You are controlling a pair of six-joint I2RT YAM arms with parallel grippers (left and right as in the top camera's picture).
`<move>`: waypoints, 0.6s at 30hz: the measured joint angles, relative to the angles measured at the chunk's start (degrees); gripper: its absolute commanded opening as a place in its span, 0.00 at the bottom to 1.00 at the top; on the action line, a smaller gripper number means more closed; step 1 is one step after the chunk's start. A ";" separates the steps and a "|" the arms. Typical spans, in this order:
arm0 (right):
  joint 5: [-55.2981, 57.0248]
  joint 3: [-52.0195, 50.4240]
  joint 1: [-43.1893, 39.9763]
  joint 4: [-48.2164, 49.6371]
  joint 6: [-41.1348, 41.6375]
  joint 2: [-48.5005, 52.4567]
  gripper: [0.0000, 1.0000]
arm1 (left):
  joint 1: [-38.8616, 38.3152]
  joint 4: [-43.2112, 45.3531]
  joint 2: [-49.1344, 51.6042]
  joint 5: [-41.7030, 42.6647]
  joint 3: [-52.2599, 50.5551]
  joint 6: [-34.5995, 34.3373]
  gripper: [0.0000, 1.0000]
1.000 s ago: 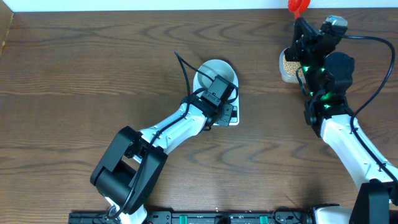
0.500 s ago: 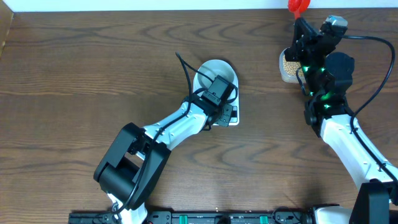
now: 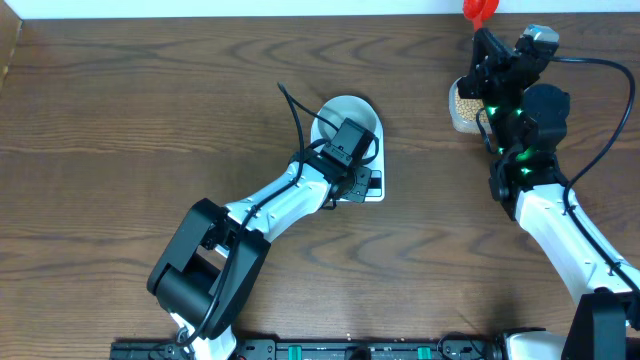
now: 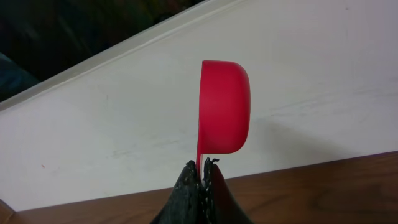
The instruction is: Scoop item into bowl and weigh 50g on scale
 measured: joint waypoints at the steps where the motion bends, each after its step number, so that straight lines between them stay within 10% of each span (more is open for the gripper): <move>1: 0.00 0.00 0.00 0.00 0.00 0.00 0.01 | 0.00 0.09 -0.02 0.00 0.00 0.13 0.07; 18: 0.00 0.00 0.00 0.00 -0.87 0.00 0.01 | 0.00 2.27 -0.04 0.00 0.00 1.44 0.07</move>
